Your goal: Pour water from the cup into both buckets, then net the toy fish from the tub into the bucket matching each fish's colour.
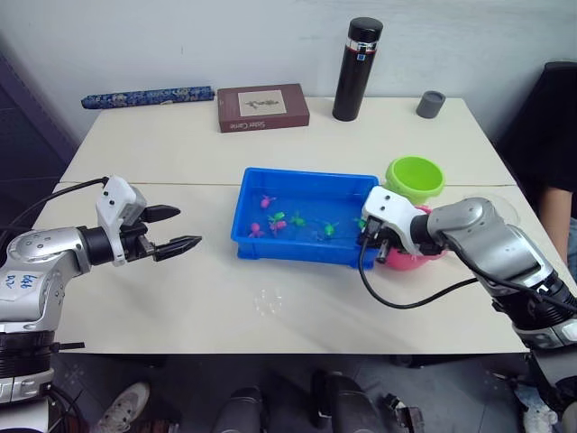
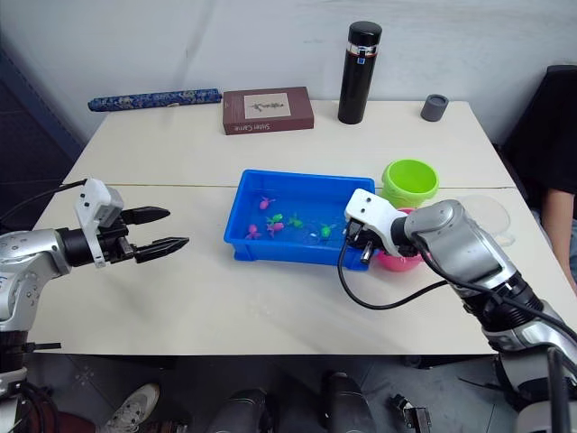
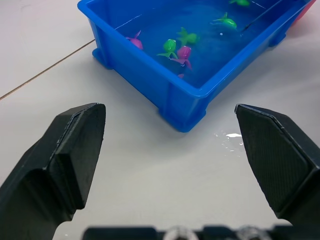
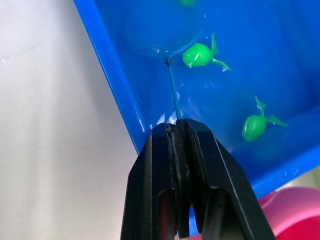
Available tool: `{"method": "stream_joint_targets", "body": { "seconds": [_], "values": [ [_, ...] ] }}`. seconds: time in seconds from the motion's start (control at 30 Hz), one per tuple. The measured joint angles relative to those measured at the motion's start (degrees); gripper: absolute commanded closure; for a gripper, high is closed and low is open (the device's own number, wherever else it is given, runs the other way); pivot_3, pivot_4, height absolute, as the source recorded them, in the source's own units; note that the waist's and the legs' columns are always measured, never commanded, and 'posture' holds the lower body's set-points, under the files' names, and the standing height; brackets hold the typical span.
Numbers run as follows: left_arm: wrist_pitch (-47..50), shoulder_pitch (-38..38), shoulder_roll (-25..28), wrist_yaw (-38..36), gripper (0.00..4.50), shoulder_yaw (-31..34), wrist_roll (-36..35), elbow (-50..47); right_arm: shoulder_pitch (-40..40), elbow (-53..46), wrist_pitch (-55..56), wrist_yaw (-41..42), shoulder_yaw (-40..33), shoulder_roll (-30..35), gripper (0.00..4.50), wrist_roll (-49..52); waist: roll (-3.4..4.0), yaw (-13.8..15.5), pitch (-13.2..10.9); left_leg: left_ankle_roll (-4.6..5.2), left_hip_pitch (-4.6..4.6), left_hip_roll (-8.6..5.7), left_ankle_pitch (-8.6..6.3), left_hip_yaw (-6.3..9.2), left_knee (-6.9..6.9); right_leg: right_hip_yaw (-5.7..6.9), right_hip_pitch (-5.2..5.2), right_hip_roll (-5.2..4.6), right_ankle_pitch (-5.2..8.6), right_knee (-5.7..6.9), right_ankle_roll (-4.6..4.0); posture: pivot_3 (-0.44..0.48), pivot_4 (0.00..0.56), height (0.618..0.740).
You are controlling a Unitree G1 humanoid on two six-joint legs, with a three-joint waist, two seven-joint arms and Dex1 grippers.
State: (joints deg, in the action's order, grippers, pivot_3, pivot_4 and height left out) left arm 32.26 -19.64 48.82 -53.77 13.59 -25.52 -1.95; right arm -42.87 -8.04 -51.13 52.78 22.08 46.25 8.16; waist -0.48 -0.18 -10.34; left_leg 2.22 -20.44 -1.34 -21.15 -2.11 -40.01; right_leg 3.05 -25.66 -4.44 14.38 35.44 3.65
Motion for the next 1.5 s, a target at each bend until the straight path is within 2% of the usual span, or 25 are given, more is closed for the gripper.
{"method": "stream_joint_targets", "body": {
  "seconds": [0.7, 1.5],
  "values": [
    [0.5, 0.5, 1.1, 0.1, 0.04, 1.3, -0.6, -2.0, -2.8, 3.1, -0.2, 0.2, 1.5, -6.5, 4.5, -2.7, 0.0, -0.1, 0.0, -0.01, 0.0, 0.0, 0.0, 0.0, 0.03, 0.01, -0.01, 0.0, 0.0, -0.02, -0.01, 0.0, 0.15, 0.74],
    [0.2, 0.1, 1.1, 0.4, 0.04, 1.4, -1.1, -1.8, -4.2, 3.6, -5.6, 1.1, -4.0, -6.4, 4.5, 2.2, 0.01, -0.1, 0.0, -0.01, -0.01, 0.0, -0.01, 0.0, 0.09, 0.01, -0.01, 0.0, 0.01, -0.1, -0.01, 0.0, 0.15, 0.74]
  ]
}}
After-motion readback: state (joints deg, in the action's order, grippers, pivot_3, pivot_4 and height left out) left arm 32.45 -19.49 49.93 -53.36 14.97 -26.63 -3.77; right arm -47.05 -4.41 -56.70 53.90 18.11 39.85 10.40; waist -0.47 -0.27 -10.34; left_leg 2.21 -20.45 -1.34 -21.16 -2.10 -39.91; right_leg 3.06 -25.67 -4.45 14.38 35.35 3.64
